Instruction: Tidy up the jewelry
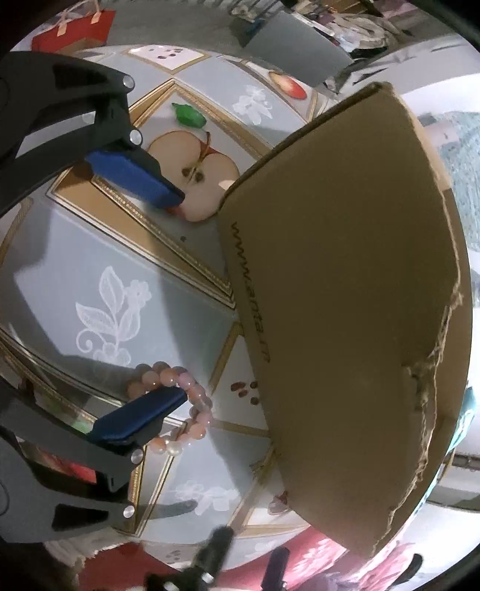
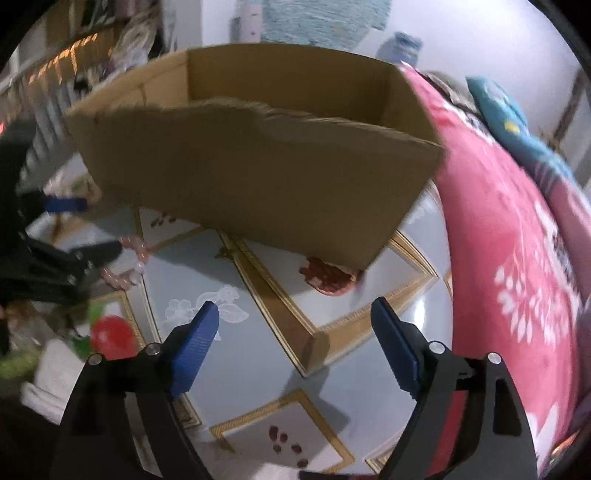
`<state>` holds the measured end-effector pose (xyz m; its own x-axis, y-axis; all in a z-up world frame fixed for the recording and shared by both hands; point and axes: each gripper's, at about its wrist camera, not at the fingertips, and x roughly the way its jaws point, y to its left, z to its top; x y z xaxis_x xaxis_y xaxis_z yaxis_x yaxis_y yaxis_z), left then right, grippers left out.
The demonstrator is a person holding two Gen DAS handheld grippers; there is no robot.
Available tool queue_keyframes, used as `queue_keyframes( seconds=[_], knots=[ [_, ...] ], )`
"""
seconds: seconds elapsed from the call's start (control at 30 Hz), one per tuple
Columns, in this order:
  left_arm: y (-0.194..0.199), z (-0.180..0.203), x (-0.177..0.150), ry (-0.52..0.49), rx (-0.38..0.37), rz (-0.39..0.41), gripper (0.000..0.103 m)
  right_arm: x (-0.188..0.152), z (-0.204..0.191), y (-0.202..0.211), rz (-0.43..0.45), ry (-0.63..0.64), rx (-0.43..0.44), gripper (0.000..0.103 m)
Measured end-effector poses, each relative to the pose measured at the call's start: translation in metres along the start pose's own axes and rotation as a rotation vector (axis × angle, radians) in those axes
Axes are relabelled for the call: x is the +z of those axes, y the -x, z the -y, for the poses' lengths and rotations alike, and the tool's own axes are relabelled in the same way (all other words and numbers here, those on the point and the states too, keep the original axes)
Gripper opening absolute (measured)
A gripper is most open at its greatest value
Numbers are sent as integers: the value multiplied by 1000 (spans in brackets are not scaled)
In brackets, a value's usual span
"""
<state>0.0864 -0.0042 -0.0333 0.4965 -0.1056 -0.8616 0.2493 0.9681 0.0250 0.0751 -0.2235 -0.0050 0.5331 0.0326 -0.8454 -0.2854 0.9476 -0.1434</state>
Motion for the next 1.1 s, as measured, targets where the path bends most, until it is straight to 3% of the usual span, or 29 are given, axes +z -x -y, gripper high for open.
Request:
queue_keyframes(
  seconds=[0.23,0.53,0.67,1.1],
  knots=[
    [-5,-2,-2,15,-8,10,95,-5,-15,-12,10,58,-61,96],
    [2,7,-12,23,2,5,95,-4,3,-23,-19,-35,19,96],
    [1,8,-5,21,2,-19,96,-3,22,-33,-73,-142,101,97],
    [1,-1,11,2,-12,-39,96,-9,18,-28,-60,-147,99,97]
  ],
)
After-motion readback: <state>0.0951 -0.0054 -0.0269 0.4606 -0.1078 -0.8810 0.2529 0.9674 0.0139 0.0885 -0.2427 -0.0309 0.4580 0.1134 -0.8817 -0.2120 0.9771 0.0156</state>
